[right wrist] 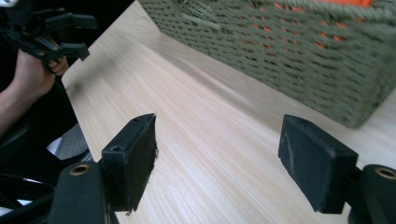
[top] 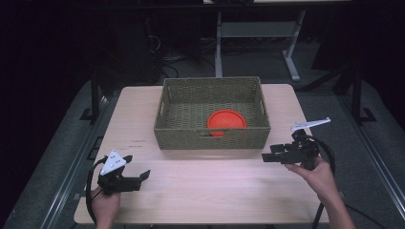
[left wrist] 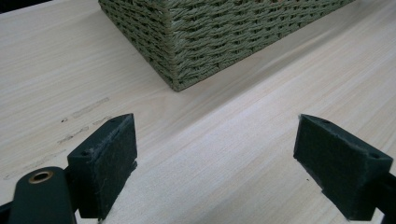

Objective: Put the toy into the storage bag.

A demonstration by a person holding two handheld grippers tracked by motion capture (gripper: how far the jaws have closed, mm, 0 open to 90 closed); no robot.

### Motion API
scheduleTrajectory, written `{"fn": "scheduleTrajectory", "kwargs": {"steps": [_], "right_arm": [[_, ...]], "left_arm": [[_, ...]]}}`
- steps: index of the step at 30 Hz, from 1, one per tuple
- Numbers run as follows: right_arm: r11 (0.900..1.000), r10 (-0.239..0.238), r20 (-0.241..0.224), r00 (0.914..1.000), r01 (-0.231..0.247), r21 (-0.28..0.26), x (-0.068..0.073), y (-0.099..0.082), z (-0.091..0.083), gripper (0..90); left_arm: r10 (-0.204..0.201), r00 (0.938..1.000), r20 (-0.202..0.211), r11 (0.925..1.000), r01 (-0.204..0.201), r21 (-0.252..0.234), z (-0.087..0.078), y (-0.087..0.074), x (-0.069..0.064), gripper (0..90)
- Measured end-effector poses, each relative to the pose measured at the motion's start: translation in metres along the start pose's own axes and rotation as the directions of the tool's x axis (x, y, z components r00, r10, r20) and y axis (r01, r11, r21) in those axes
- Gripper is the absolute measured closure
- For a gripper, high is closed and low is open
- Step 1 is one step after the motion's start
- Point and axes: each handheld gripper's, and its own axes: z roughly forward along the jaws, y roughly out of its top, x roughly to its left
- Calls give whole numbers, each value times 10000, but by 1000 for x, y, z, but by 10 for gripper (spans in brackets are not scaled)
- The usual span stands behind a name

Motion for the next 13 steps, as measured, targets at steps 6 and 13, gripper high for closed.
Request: {"fn": "scheduleTrajectory", "kwargs": {"steps": [6,13], "right_arm": [[9994,328,-22,9995,-328,-54,-8,-16,-2,270],[9956,225,-883,9958,-304,-891,-4,-49,-6,237]], "left_arm": [[-24,10000,-18,10000,24,-24,0,0,0,128],[2,10000,-19,10000,-2,-36,0,0,0,128]]}}
